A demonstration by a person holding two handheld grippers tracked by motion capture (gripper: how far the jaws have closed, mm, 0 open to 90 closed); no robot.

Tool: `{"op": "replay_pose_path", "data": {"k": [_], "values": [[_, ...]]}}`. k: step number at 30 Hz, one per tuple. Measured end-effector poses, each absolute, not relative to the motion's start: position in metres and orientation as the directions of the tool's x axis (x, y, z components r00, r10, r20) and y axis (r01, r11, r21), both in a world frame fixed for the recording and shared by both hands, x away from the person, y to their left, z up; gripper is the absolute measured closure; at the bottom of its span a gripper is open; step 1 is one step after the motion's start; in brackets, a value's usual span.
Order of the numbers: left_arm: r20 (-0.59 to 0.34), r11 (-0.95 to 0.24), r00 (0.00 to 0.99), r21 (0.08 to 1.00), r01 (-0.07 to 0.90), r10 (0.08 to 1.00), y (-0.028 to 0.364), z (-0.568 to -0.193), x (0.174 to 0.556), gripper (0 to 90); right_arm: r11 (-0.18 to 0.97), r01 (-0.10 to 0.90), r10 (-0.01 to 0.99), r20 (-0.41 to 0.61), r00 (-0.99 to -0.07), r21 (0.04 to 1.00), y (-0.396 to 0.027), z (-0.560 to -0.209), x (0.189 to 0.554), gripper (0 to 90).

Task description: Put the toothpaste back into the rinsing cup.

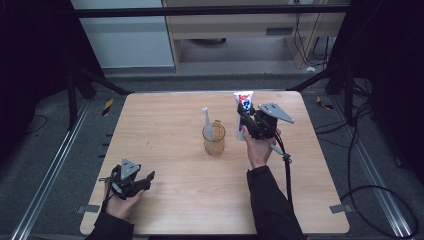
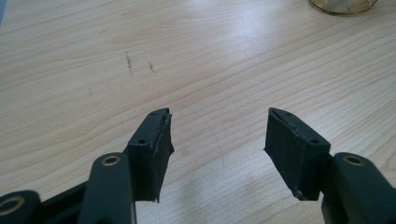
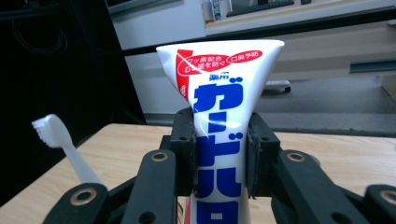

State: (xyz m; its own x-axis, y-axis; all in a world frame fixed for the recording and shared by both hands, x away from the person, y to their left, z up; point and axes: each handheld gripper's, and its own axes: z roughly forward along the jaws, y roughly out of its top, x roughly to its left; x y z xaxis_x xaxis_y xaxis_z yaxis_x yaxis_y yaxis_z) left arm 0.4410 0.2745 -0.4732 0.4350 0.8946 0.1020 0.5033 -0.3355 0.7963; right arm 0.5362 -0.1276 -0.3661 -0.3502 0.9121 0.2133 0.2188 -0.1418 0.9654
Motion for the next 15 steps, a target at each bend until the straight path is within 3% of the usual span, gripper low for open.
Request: {"op": "replay_pose_path", "data": {"k": [15], "values": [[0.094, -0.322, 0.425, 0.801, 0.504, 0.9, 0.278, -0.473, 0.441, 40.4, -0.164, 0.144, 0.913, 0.205, -0.353, 0.976, -0.106, -0.361, 0.562, 69.3]]}}
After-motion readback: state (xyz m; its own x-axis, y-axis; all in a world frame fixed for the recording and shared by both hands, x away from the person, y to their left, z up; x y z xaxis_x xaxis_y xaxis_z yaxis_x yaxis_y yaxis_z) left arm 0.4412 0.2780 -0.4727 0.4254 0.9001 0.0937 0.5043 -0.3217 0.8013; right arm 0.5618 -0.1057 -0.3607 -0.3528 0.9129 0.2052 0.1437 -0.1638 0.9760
